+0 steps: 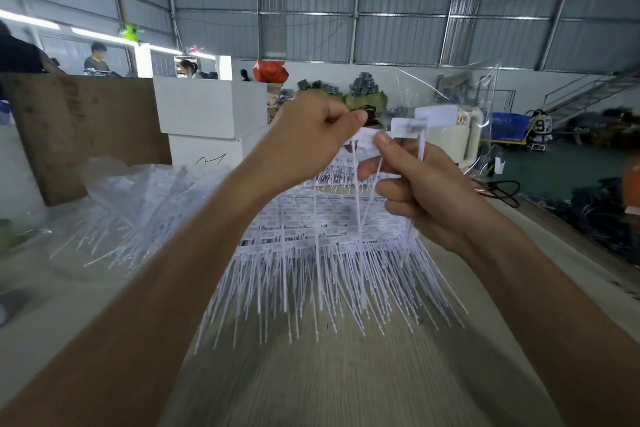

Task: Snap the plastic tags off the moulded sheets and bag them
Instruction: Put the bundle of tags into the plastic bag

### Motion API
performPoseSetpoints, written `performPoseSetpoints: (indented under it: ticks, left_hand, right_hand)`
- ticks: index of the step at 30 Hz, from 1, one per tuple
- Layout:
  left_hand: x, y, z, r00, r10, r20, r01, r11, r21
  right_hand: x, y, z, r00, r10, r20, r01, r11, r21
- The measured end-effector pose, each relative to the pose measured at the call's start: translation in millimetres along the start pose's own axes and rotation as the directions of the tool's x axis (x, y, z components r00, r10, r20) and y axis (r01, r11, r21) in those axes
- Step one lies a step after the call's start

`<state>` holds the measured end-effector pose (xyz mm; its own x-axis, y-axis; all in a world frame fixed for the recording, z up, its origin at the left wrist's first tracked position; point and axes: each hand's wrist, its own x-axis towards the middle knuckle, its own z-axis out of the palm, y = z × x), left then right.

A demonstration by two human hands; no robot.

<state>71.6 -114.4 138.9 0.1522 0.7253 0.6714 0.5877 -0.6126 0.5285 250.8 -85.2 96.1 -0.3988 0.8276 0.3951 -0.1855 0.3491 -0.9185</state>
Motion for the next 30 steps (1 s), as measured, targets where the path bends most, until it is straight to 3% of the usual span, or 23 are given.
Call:
performPoseSetpoints:
  ticks: [2, 5, 9, 16, 19, 21, 23, 26, 30]
  left_hand:
    - [1, -2, 2, 1.0, 0.005, -0.017, -0.003, 0.997, 0.081]
    - [2, -5, 5, 1.0, -0.009, -0.001, 0.009, 0.992, 0.128]
    - [2, -3, 8, 0.998, 0.016, 0.066, -0.023, 0.993, 0.118]
    - [-2, 7, 10, 0.982, 0.013, 0.187, -0.031, 0.995, 0.093]
    - [-7, 14, 8, 0.959, -0.018, 0.283, -0.008, 0.996, 0.089]
    - [-10, 19, 3, 0.93, -0.021, 0.366, 0.011, 0.999, 0.031]
    - [-8, 21, -5, 0.935, -0.013, 0.354, 0.02, 1.0, -0.017]
    - [-5, 20, -14, 0.962, 0.027, 0.271, -0.044, 0.997, 0.055]
    - [-7, 13, -14, 0.946, -0.039, 0.323, 0.001, 0.993, 0.119]
  right_hand:
    - [-1, 0, -1, 1.0, 0.029, 0.01, -0.03, 0.999, 0.028]
    - [-3, 0, -3, 0.997, 0.043, 0.057, -0.034, 0.988, -0.148]
    - [-1, 7, -3, 0.996, -0.032, -0.083, -0.006, 0.905, -0.425]
    - [2, 14, -7, 0.984, -0.087, -0.154, -0.036, 0.754, -0.655]
    - [5, 18, -11, 0.969, -0.108, -0.221, -0.037, 0.825, -0.564]
    - [9, 18, -29, 0.912, -0.032, -0.409, -0.133, 0.92, -0.368]
    - [8, 15, -56, 0.846, 0.082, -0.526, -0.226, 0.95, -0.214]
    - [2, 16, -76, 0.845, 0.149, -0.514, -0.215, 0.974, -0.071]
    - [4, 20, -63, 0.929, 0.095, -0.358, -0.147, 0.982, -0.121]
